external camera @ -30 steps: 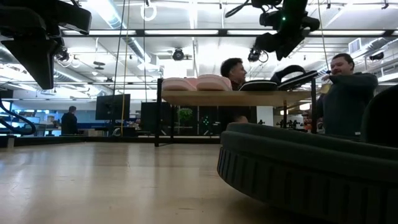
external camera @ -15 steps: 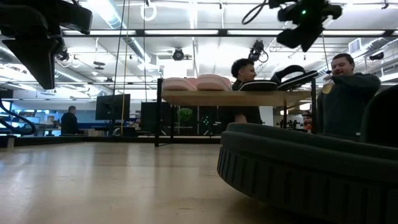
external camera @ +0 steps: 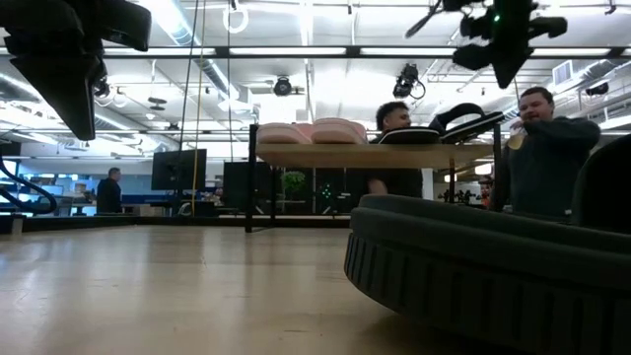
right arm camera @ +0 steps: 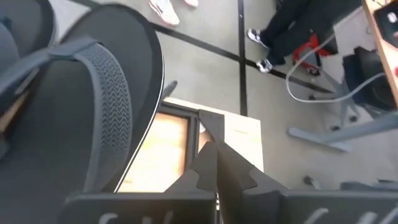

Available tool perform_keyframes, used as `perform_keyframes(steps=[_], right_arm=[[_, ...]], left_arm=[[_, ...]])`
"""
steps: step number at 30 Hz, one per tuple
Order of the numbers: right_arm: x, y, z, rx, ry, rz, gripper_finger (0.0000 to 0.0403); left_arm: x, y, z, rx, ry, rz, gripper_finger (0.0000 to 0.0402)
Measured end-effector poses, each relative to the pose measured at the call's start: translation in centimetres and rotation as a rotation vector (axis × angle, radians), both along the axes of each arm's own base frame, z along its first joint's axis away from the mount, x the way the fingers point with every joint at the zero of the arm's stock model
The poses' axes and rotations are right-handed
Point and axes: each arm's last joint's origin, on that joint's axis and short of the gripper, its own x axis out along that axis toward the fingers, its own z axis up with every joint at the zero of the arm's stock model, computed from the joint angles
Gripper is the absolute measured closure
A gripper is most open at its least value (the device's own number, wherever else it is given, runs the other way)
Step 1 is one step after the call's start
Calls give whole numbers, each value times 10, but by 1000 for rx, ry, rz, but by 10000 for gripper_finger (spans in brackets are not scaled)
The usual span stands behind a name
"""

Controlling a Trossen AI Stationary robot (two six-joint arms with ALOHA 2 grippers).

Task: Pick and place slides into the shelf
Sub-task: Put the black slipper on the shelf

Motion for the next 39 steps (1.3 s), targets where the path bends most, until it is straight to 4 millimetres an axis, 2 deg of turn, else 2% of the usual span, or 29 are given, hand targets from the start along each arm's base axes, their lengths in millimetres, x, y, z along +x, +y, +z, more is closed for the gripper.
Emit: perform_keyframes(steps=[10,15,22,33,39], right_arm=[[23,-41,-36,93,121,-101,401],[32,-57,-48,109,114,-100,403],[43,-70,-53,148,-9,-46,403],[55,-79,-56,130,-52,37,403],[54,-78,-55,129,-27,47,403]], left_arm=[[0,0,0,0,0,-3,347],[0,0,0,1,0,-5,342],[0,0,0,1,1,-7,351],[0,0,0,1,1,-8,340],[0,0,0,1,1,-7,349]])
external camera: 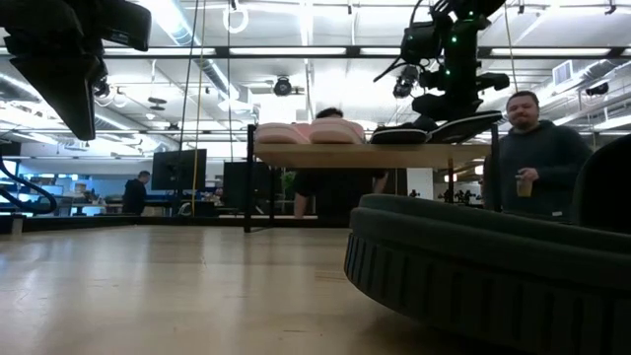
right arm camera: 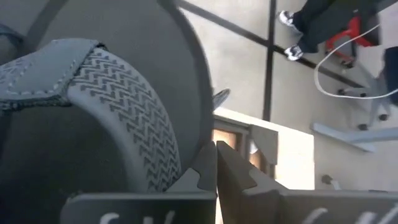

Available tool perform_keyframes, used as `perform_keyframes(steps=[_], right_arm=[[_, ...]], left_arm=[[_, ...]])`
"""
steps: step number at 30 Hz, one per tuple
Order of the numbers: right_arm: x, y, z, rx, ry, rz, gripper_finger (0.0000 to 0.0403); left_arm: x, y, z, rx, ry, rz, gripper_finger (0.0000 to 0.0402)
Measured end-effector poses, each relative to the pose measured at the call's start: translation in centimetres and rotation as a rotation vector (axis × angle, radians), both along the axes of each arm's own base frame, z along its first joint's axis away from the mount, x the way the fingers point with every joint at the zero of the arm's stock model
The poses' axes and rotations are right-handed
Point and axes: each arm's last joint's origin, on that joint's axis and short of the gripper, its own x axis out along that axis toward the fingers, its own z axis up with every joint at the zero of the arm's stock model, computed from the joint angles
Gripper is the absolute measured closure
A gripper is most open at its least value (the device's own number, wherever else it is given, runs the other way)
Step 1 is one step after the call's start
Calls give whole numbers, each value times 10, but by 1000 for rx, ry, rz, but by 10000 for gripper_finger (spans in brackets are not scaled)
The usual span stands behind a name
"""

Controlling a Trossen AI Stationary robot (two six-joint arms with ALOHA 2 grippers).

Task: Pick and place slides into the shelf
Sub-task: Put the black slipper on the shelf

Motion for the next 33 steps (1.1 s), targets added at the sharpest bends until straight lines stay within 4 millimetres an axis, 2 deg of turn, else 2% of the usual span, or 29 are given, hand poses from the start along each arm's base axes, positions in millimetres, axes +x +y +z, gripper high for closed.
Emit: perform_keyframes(steps=[6,11,16,22,27,33], right_arm=[[-7,11,16,-113,28,-16,403],[-18,29,38,-173,-35,1,403],[-23,51,52,-59,-213,123,403],[-10,64,42,43,-203,182,403],[11,60,24,67,-136,183,403],[25,53,6,123,-101,166,403]], left_arm=[[0,0,0,0,0,0,347],[0,0,0,0,0,0,342],[0,0,0,0,0,0,350],[1,0,0,-3,-5,1,351],[1,-1,0,-8,-14,0,345],[1,-1,0,-8,-14,0,351]])
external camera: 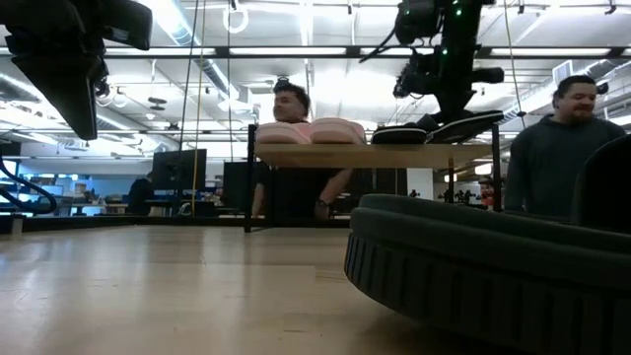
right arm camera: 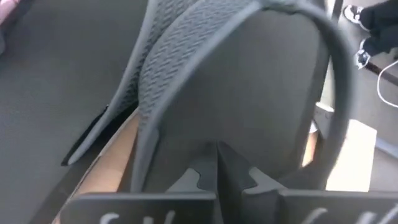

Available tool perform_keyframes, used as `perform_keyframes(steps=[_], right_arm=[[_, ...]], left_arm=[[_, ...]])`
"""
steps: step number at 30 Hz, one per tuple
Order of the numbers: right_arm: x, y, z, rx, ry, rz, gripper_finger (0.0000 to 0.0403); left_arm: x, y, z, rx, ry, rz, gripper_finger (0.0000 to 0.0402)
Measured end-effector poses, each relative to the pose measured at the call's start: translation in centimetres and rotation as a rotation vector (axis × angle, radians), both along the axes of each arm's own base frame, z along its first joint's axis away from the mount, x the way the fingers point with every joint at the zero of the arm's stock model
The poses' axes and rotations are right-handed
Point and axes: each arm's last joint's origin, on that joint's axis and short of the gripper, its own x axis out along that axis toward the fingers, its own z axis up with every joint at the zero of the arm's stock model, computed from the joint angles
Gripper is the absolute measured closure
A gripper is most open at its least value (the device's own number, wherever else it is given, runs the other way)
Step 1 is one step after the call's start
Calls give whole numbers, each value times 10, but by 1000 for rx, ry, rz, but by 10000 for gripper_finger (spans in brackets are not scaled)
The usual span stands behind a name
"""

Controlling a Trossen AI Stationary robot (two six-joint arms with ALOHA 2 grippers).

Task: Pick and place slides into the shelf
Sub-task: Put the black slipper on the shelf

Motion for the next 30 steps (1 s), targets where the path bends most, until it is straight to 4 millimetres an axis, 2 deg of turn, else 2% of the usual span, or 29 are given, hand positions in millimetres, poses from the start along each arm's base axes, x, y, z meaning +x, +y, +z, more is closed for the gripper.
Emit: perform_keyframes(steps=[11,19,30], right_arm=[[21,-12,-16,-23,-4,17,403],[20,-11,-10,-21,-63,53,403],[26,-15,-17,-11,-45,76,403]], left_arm=[[0,0,0,0,0,0,345],[0,0,0,-1,0,0,353],[0,0,0,-2,-3,0,347]])
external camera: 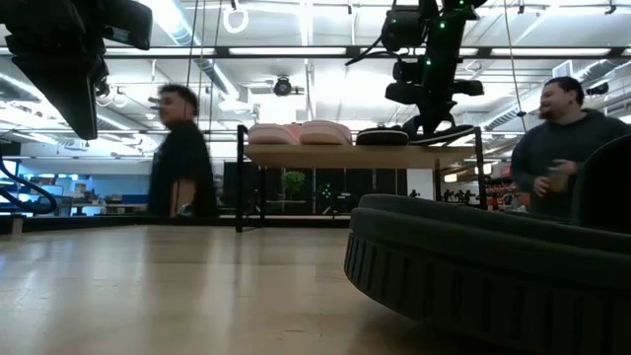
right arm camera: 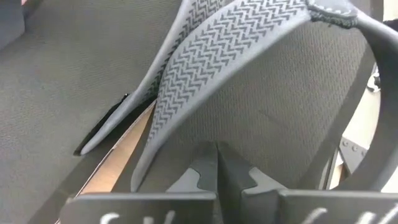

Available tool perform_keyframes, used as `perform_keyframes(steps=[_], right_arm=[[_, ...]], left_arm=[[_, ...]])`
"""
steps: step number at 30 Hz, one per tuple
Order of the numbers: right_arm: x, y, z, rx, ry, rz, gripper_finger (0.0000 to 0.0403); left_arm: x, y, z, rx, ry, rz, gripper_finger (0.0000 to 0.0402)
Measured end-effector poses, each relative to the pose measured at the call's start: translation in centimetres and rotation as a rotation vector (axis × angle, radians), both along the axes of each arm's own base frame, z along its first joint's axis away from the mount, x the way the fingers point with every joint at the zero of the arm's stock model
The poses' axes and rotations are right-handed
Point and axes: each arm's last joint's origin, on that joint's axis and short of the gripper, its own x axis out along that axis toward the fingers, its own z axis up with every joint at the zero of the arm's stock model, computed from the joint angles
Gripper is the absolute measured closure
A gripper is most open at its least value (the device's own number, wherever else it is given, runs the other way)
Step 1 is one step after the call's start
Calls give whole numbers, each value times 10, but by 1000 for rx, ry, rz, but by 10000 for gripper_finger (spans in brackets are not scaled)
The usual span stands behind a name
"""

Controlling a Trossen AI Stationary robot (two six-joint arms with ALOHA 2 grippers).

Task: Pick and place slides into the shelf
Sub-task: Put the black slipper on the shelf

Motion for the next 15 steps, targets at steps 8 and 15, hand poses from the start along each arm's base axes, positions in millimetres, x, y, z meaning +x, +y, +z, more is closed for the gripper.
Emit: perform_keyframes(steps=[8,15], right_arm=[[-1,-2,0,20,-9,16,403],[-3,0,3,17,-15,25,403]], left_arm=[[0,0,0,0,0,-1,351],[0,0,0,-16,8,-2,344]])
